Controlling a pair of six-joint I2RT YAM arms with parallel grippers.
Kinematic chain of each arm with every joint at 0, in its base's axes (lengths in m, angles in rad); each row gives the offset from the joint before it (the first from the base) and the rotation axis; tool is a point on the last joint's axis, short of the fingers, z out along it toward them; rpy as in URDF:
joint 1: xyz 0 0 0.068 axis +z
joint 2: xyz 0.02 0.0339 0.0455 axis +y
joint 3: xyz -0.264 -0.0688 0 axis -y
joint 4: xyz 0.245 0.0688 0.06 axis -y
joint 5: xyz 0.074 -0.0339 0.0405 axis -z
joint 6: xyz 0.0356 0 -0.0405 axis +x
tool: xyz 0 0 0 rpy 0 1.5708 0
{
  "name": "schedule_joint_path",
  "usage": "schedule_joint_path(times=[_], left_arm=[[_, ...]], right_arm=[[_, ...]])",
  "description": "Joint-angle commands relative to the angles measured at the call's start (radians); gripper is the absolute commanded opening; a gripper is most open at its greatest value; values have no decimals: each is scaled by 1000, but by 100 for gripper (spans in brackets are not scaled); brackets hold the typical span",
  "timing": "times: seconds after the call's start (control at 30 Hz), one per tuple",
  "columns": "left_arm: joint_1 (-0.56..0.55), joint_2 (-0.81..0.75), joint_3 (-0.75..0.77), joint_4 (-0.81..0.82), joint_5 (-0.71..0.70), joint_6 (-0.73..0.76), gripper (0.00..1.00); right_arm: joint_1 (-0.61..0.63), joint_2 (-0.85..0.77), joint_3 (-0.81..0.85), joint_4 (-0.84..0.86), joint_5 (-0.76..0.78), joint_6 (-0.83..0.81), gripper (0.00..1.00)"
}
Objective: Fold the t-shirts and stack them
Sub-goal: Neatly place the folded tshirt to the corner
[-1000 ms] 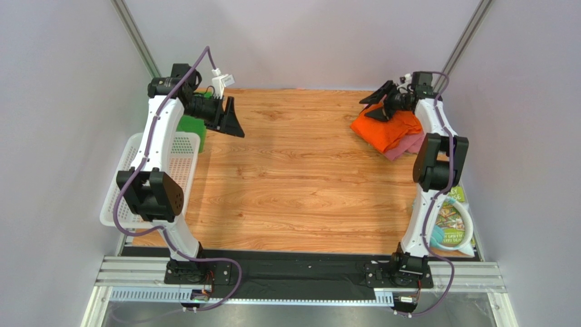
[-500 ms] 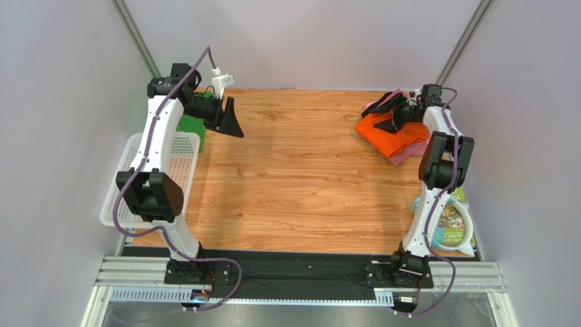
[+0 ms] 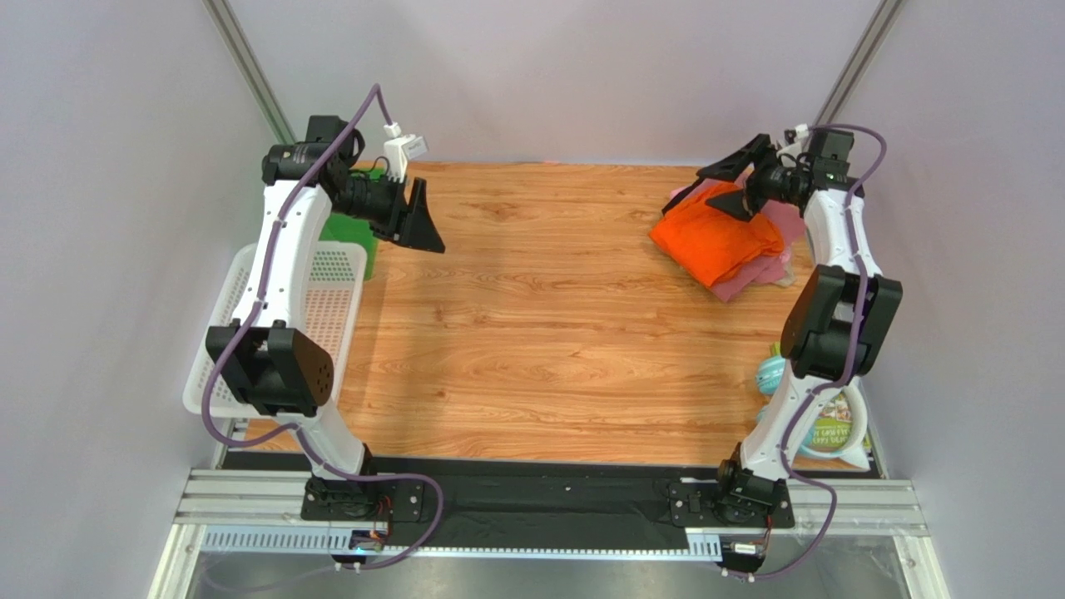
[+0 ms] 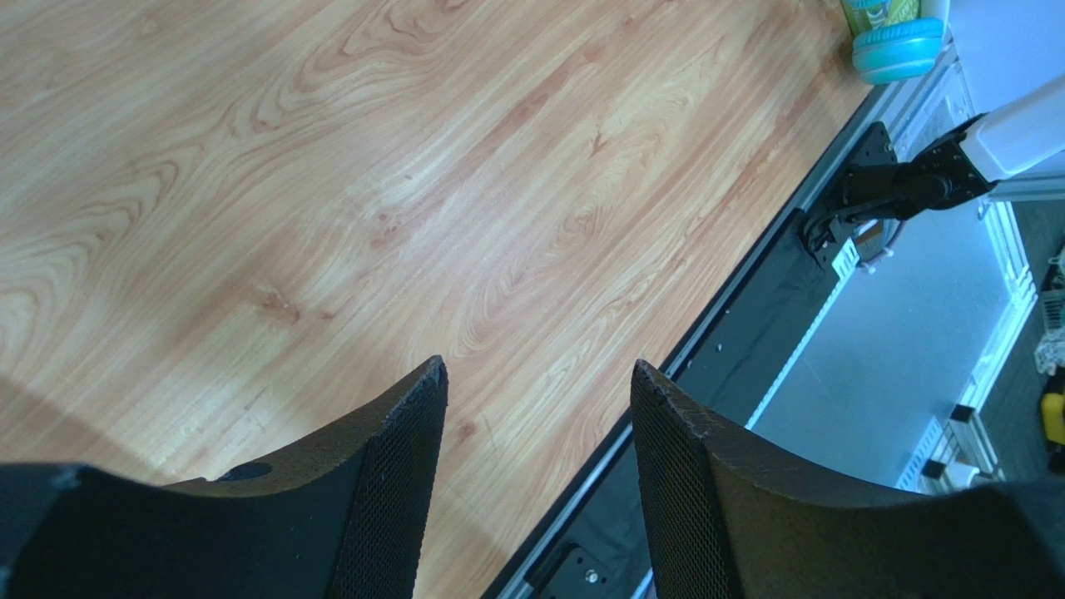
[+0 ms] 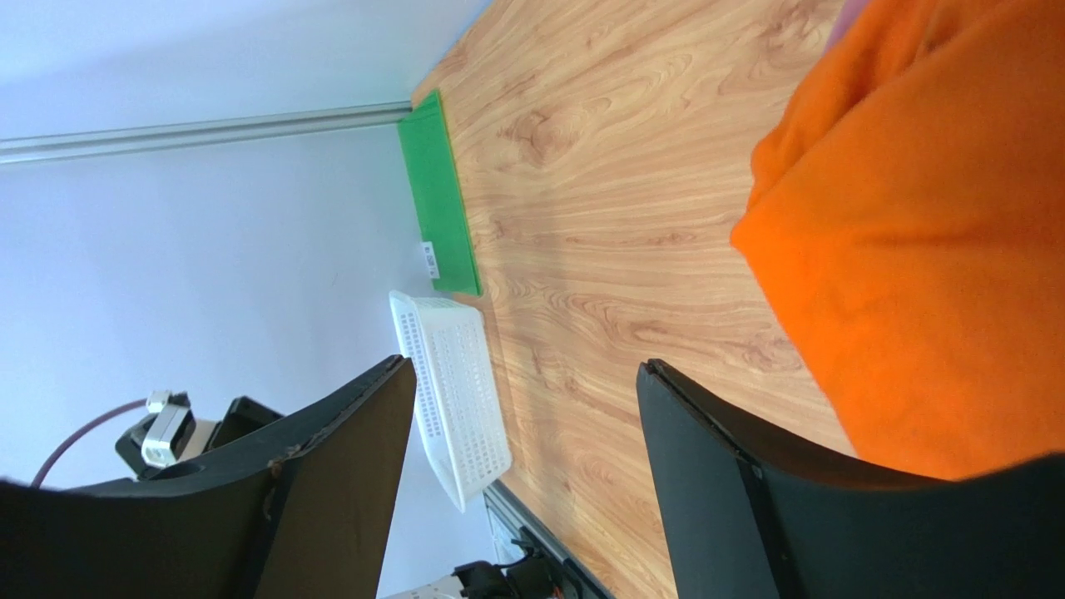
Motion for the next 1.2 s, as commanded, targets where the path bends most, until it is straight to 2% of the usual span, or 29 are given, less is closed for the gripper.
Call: schedule_joint_path(times=[0.0, 0.13, 0.27, 0.37, 0.47, 0.57, 0.67, 0.7, 0.8, 0.93, 1.17], left_arm=[[4, -30, -27, -145, 7, 27, 63], [4, -25, -27, -142, 0, 33, 63], [4, -21, -28, -144, -6, 36, 63], [4, -31, -39, -147, -22, 42, 63], [4, -62, -62, -135, -37, 43, 63], [4, -89, -73, -106, -57, 14, 63], [4, -125, -76, -49, -97, -57, 63], [4, -139, -82, -26, -124, -78, 63], [4, -211, -125, 66, -177, -147, 63], [4, -289, -186, 137, -212, -192, 63], [4, -376, -344, 241, -246, -232, 63]], right_arm=[[-24, -23, -144, 68, -2, 1, 72], [-36, 21, -204, 94, 44, -1, 71], [-39, 113, -184, 91, 64, -5, 71], [-41, 178, -152, 80, 55, -8, 71], [-35, 169, -158, 94, 12, -2, 72], [-6, 77, -159, 97, -5, -17, 78], [43, -59, -129, -6, 41, -105, 99], [77, -148, -118, -39, 71, -167, 100], [164, -360, -170, -106, 258, -237, 100], [252, -598, -301, -122, 366, -290, 100], [274, -935, -592, -107, 363, -306, 100]])
